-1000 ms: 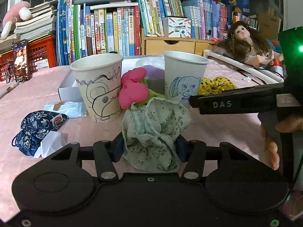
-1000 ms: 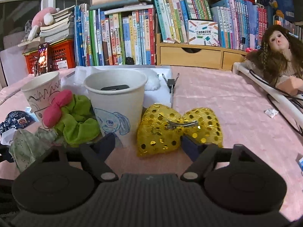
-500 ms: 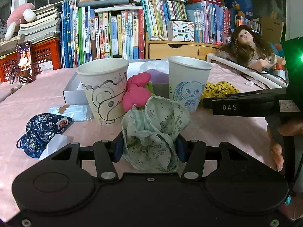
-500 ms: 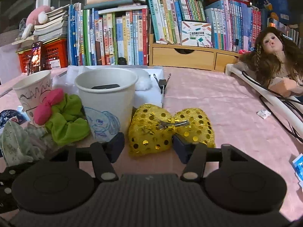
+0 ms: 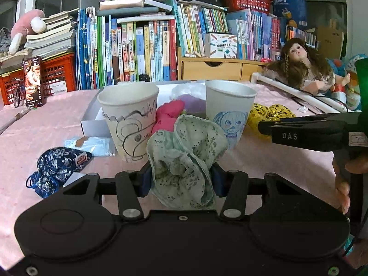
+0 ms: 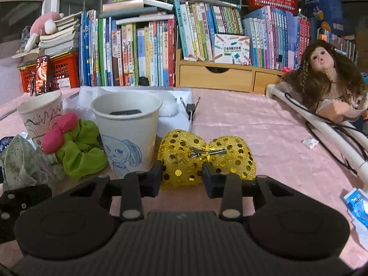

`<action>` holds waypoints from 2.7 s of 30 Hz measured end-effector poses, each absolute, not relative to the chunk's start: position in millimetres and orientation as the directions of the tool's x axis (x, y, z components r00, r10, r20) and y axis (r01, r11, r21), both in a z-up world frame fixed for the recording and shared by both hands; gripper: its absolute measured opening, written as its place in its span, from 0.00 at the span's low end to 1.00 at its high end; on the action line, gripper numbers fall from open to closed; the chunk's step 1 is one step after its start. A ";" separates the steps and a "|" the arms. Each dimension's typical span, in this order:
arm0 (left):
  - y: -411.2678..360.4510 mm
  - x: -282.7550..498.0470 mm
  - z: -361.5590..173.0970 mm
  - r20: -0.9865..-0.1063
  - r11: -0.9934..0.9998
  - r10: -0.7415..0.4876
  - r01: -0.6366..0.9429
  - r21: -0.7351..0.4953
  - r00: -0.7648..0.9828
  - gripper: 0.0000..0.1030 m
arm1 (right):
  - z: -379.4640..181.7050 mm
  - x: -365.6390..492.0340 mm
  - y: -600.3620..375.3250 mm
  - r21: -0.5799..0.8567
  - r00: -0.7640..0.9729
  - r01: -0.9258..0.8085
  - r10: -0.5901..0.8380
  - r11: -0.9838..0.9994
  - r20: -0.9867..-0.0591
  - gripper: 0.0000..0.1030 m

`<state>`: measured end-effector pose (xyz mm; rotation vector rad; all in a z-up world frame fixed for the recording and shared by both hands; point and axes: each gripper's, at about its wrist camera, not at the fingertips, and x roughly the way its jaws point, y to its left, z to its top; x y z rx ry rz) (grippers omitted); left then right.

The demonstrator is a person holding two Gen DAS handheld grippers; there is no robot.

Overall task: Organize books
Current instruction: 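Lift the pouch with the left tool toward the box while the right tool lifts the gold bow, then lower the pouch into the box and open the left tool while the right tool releases the bow there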

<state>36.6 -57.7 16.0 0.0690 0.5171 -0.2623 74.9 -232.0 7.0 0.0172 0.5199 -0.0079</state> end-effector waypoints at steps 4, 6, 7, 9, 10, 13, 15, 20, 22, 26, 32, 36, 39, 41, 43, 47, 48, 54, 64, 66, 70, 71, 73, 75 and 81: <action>-56.6 35.0 24.3 -0.477 0.964 -0.238 0.266 -0.009 0.846 0.43 | 15.9 72.0 -236.0 0.020 0.880 0.019 -0.007 1.000 -0.474 0.40; -55.6 34.4 28.2 -0.469 0.964 -0.240 0.264 -0.014 0.850 0.41 | 19.8 71.6 -237.7 0.022 0.885 0.022 -0.009 1.000 -0.465 0.40; -55.1 34.1 29.6 -0.467 0.964 -0.240 0.265 -0.013 0.851 0.40 | 21.6 71.4 -238.4 0.024 0.888 0.023 -0.010 0.999 -0.460 0.40; -54.9 33.1 32.2 -0.464 0.964 -0.239 0.266 -0.009 0.853 0.39 | 24.2 70.4 -239.5 0.030 0.892 0.026 -0.010 0.999 -0.453 0.40; -54.2 33.1 33.4 -0.463 0.963 -0.242 0.268 -0.010 0.853 0.38 | 25.4 70.1 -240.1 0.033 0.893 0.026 -0.008 0.999 -0.451 0.40; -52.0 30.8 38.0 -0.458 0.962 -0.251 0.273 -0.019 0.853 0.38 | 28.6 69.0 -241.1 0.040 0.896 0.027 -0.006 0.999 -0.444 0.40; -50.3 29.7 43.2 -0.448 0.960 -0.259 0.279 -0.023 0.856 0.38 | 30.8 68.6 -242.0 0.044 0.897 0.025 -0.003 0.999 -0.441 0.40; -45.5 26.7 61.9 -0.403 0.957 -0.276 0.287 -0.033 0.873 0.37 | 39.2 69.9 -244.0 0.051 0.902 0.016 0.008 0.999 -0.431 0.39; -44.3 27.2 71.5 -0.379 0.957 -0.276 0.288 -0.028 0.883 0.37 | 43.8 72.0 -244.6 0.054 0.906 0.013 0.011 0.998 -0.424 0.39; -42.1 33.4 87.7 -0.351 0.958 -0.278 0.287 -0.026 0.894 0.37 | 52.0 76.0 -244.8 0.064 0.912 0.004 0.023 0.998 -0.411 0.39; -29.7 56.8 107.2 -0.348 0.960 -0.277 0.272 -0.064 0.896 0.37 | 65.9 84.7 -242.0 0.070 0.918 -0.025 0.050 0.997 -0.394 0.39; -17.9 78.2 118.8 -0.352 0.965 -0.263 0.252 -0.076 0.898 0.37 | 75.9 95.8 -239.1 0.089 0.914 -0.052 0.083 0.995 -0.397 0.39; -7.7 99.0 127.9 -0.375 0.967 -0.256 0.236 -0.099 0.891 0.37 | 83.4 105.3 -235.6 0.096 0.911 -0.074 0.106 0.993 -0.398 0.39; -1.2 114.1 134.2 -0.393 0.968 -0.252 0.225 -0.114 0.884 0.37 | 88.5 111.9 -232.5 0.094 0.910 -0.087 0.118 0.992 -0.398 0.39; 2.8 128.7 139.8 -0.408 0.969 -0.246 0.218 -0.114 0.879 0.37 | 94.0 120.7 -230.1 0.096 0.907 -0.100 0.130 0.990 -0.400 0.39; 9.7 161.8 147.1 -0.458 0.970 -0.243 0.206 -0.131 0.855 0.37 | 103.9 141.0 -226.4 0.128 0.891 -0.127 0.170 0.984 -0.421 0.39; 10.8 171.4 148.0 -0.473 0.970 -0.243 0.204 -0.134 0.847 0.37 | 106.0 145.7 -225.7 0.135 0.887 -0.134 0.179 0.982 -0.426 0.39; 18.9 220.2 147.6 -0.549 0.974 -0.224 0.167 -0.153 0.805 0.37 | 114.9 179.1 -214.7 0.193 0.848 -0.177 0.249 0.965 -0.469 0.39; 8.0 314.8 137.4 -0.678 0.983 -0.186 0.145 -0.117 0.712 0.37 | 112.9 253.5 -193.5 0.322 0.753 -0.184 0.344 0.929 -0.561 0.39; 7.5 329.3 129.7 -0.703 0.983 -0.185 0.138 -0.123 0.687 0.37 | 110.3 267.8 -189.4 0.320 0.737 -0.176 0.341 0.931 -0.584 0.39; 14.4 351.8 109.2 -0.736 0.978 -0.207 0.113 -0.176 0.644 0.37 | 99.4 295.7 -189.3 0.442 0.680 -0.174 0.432 0.880 -0.593 0.39; 17.8 355.3 104.0 -0.738 0.975 -0.217 0.110 -0.192 0.639 0.37 | 95.9 301.9 -191.4 0.486 0.669 -0.165 0.459 0.859 -0.584 0.39; 25.2 361.3 94.3 -0.742 0.971 -0.229 0.098 -0.217 0.630 0.37 | 89.9 312.7 -192.4 0.539 0.652 -0.149 0.492 0.829 -0.576 0.39; 31.5 366.2 87.7 -0.747 0.969 -0.233 0.087 -0.229 0.623 0.37 | 83.6 322.9 -191.8 0.568 0.641 -0.133 0.507 0.812 -0.576 0.39; 42.5 377.3 77.8 -0.747 0.955 -0.274 0.077 -0.287 0.606 0.38 | 59.6 347.8 -190.4 0.631 0.593 -0.061 0.537 0.773 -0.600 0.39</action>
